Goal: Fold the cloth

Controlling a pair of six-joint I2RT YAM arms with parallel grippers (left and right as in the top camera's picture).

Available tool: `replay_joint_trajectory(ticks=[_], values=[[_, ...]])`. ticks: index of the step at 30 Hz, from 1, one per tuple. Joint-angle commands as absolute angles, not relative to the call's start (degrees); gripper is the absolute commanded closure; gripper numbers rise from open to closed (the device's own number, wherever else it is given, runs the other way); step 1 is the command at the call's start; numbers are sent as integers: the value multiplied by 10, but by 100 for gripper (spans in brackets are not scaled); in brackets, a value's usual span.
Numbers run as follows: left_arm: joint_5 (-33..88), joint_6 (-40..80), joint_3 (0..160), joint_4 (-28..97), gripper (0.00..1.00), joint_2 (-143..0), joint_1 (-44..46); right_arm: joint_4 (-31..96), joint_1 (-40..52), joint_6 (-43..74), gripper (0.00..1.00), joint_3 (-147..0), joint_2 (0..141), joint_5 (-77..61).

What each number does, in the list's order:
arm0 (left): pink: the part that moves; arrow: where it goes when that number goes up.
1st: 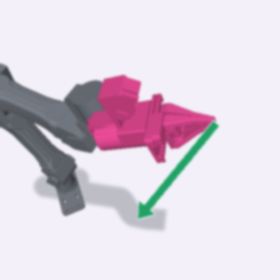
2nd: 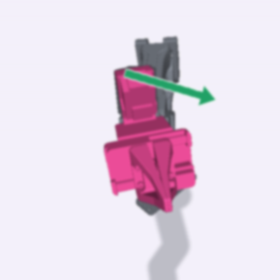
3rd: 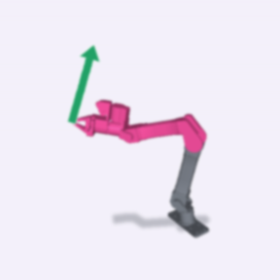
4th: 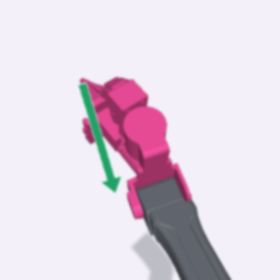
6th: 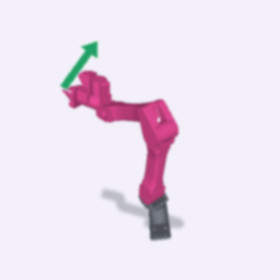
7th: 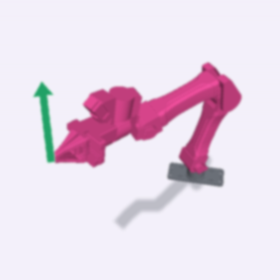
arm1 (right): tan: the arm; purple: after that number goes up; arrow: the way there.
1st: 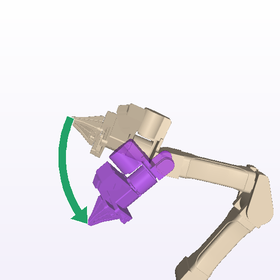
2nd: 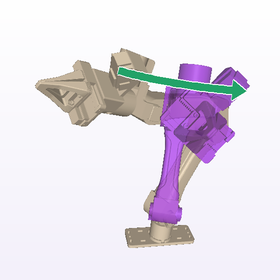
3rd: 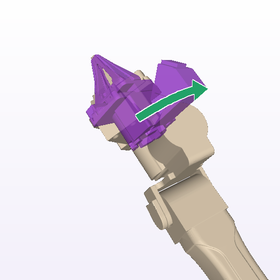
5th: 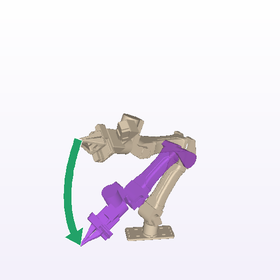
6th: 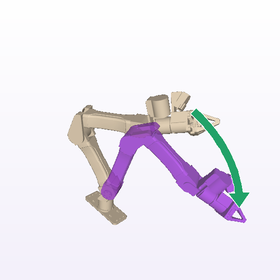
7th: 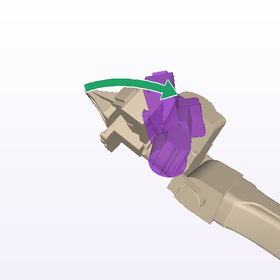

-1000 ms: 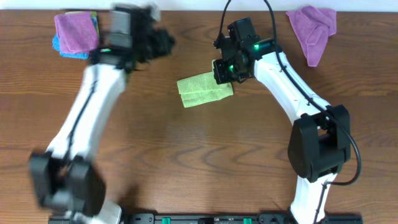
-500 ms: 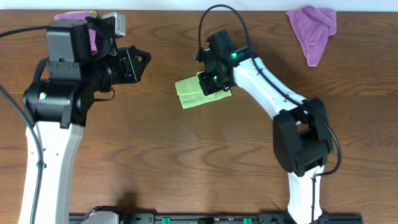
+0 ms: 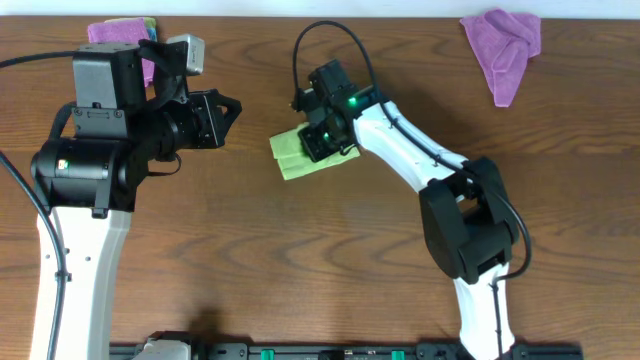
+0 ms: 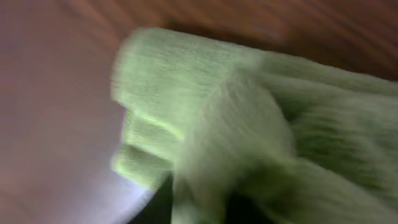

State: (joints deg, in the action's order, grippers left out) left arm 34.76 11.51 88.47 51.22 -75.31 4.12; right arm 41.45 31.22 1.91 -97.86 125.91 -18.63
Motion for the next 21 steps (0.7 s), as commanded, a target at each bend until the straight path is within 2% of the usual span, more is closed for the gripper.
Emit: replay_joint_trajectory(ticks=[1, 5, 10, 15, 18, 20, 21], values=[[354, 91, 882, 514, 94, -753, 37, 386, 339, 12, 59, -982, 1263, -305], [354, 89, 882, 514, 94, -753, 37, 369, 354, 21, 50, -982, 1263, -317], [293, 87, 882, 527, 94, -753, 37, 373, 345, 21, 56, -983, 1257, -316], [210, 85, 850, 527, 94, -754, 37, 373, 329, 18, 56, -989, 1209, -314], [202, 86, 801, 496, 85, -757, 37, 384, 318, 16, 53, -991, 1167, -276], [202, 94, 757, 465, 84, -758, 37, 397, 310, 16, 59, -991, 1143, -209], [202, 101, 732, 448, 84, -758, 37, 405, 304, 16, 69, -991, 1134, -175]])
